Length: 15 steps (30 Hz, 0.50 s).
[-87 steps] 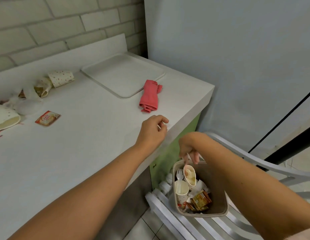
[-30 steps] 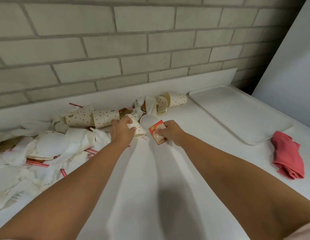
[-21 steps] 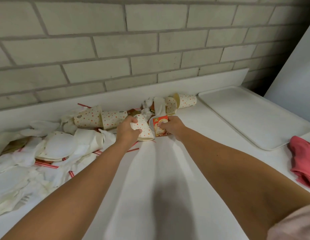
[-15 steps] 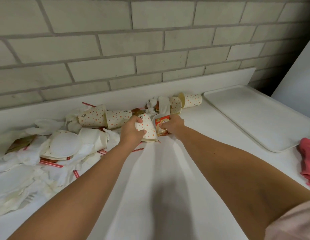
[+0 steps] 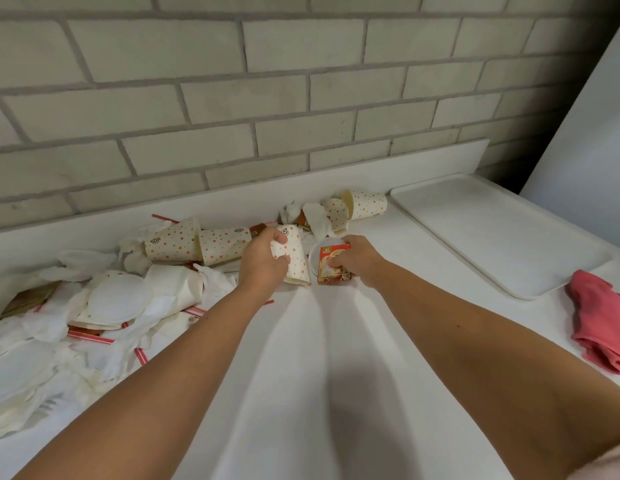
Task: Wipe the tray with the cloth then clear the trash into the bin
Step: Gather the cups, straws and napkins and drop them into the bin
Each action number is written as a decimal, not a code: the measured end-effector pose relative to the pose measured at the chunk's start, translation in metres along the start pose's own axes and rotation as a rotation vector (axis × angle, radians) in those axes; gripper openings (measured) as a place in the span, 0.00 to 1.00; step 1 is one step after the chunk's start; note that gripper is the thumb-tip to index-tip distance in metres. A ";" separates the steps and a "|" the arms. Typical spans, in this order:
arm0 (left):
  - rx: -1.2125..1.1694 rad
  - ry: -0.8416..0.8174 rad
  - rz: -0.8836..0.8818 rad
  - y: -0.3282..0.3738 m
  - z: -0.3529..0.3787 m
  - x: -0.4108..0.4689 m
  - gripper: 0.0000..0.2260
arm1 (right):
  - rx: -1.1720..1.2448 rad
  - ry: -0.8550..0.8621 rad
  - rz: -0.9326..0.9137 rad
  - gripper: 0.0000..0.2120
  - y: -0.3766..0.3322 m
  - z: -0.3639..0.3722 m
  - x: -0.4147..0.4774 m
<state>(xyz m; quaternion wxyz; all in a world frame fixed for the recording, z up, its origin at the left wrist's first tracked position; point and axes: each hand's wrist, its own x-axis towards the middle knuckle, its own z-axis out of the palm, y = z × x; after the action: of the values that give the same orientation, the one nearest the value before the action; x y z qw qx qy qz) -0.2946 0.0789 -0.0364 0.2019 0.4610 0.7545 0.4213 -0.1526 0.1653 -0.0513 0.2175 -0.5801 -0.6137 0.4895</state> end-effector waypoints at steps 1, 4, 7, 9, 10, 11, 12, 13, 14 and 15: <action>-0.013 0.003 0.010 0.005 0.002 -0.002 0.10 | -0.005 -0.022 -0.005 0.21 0.001 -0.007 -0.005; -0.036 -0.007 0.049 0.021 0.009 -0.011 0.11 | 0.001 -0.061 -0.016 0.16 0.003 -0.032 -0.021; -0.041 -0.034 0.041 0.041 0.020 -0.022 0.10 | -0.022 -0.071 -0.013 0.12 0.004 -0.057 -0.040; -0.027 -0.051 0.049 0.053 0.030 -0.030 0.10 | -0.043 -0.066 -0.009 0.11 0.006 -0.075 -0.053; -0.024 -0.068 0.065 0.062 0.037 -0.036 0.11 | -0.049 -0.053 -0.006 0.12 0.008 -0.089 -0.062; -0.022 -0.080 0.081 0.070 0.044 -0.041 0.11 | -0.056 -0.045 -0.002 0.14 0.010 -0.099 -0.070; -0.020 -0.096 0.100 0.077 0.050 -0.047 0.11 | -0.061 -0.034 0.009 0.16 0.013 -0.110 -0.078; -0.022 -0.117 0.121 0.086 0.057 -0.053 0.11 | -0.068 -0.021 0.020 0.16 0.016 -0.122 -0.087; -0.029 -0.140 0.142 0.094 0.065 -0.061 0.12 | -0.075 -0.009 0.031 0.16 0.020 -0.135 -0.095; -0.037 -0.165 0.164 0.103 0.072 -0.068 0.12 | -0.085 0.007 0.040 0.17 0.024 -0.147 -0.104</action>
<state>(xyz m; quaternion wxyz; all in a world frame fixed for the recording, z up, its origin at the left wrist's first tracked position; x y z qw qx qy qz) -0.1566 0.0751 0.0017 0.2366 0.5502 0.6873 0.4109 0.0063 0.1164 0.0217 0.1851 -0.6028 -0.6212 0.4653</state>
